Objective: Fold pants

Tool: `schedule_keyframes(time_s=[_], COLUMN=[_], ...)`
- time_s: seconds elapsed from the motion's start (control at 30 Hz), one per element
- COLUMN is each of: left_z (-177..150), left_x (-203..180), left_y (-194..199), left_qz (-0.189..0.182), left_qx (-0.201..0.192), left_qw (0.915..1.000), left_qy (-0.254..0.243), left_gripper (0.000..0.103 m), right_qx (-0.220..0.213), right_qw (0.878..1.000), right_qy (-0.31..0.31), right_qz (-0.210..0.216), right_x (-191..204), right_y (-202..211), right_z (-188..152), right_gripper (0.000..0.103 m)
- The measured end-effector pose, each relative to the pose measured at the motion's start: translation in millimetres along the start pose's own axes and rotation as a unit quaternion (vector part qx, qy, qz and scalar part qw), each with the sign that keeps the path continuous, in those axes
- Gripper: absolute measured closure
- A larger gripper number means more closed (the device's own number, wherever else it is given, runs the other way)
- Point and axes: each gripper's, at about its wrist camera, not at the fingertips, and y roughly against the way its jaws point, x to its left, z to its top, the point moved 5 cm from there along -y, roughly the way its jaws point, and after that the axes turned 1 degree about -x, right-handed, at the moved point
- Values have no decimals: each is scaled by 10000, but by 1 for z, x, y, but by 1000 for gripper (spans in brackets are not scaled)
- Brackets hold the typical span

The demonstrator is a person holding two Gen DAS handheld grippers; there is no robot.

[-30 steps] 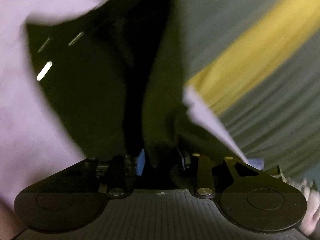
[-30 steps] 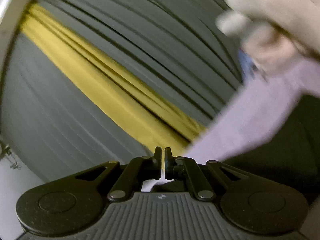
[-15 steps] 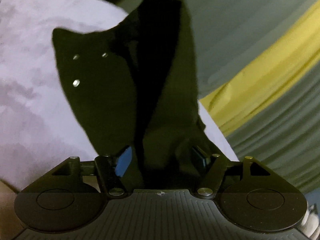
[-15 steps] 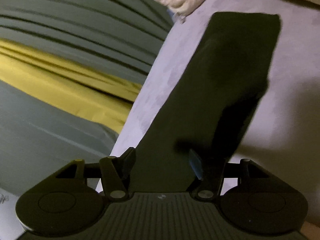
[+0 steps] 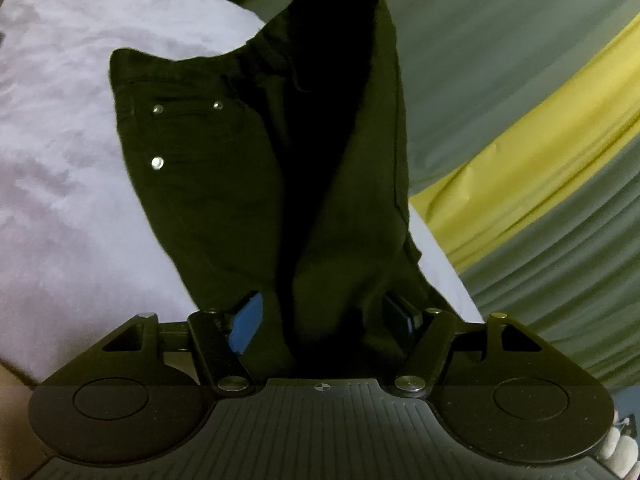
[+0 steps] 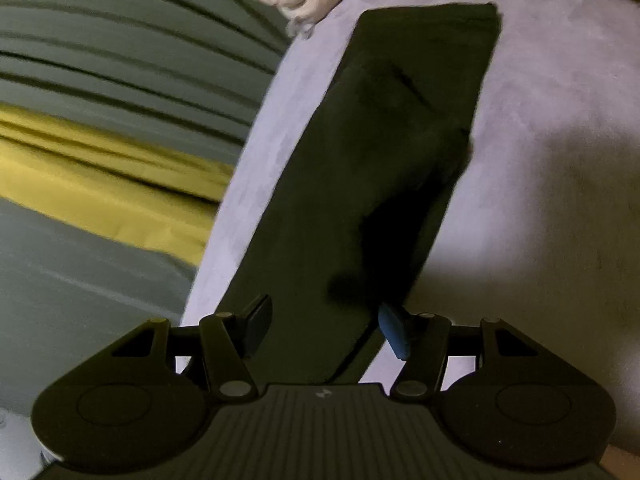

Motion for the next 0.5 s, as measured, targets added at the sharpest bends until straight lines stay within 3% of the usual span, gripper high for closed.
schedule_keyframes(time_s=[0.07, 0.17, 0.2, 0.23, 0.3, 0.47, 0.5], left_z=[11, 44, 57, 69, 94, 131, 136], left_x=[-9, -24, -29, -34, -42, -61, -62], left_y=[-4, -4, -6, -9, -22, -49, -59], left_qz=[64, 237, 307, 320, 463, 667, 879], left_qx=[-150, -627, -789, -894, -929, -969, -909], left_qw=[9996, 9956, 9936, 9918, 9898, 9846, 9821], left_qy=[-222, -656, -754, -850, -974, -1296, -1396], left_gripper=[30, 18, 13, 10, 10, 7, 7], right_qx=[-23, -154, -195, -226, -248, -224, -224], right_qw=[9999, 9996, 9994, 9992, 9996, 9997, 9997], right_qy=[-4, -110, -140, -161, -70, 46, 30], right_qz=[167, 216, 252, 288, 141, -97, -92], right_x=[2, 0, 0, 0, 0, 1, 1], right_y=[-2, -7, -9, -12, -17, -26, -27], right_z=[3, 10, 12, 14, 15, 14, 15], right_gripper=[43, 45, 50, 62, 78, 79, 79])
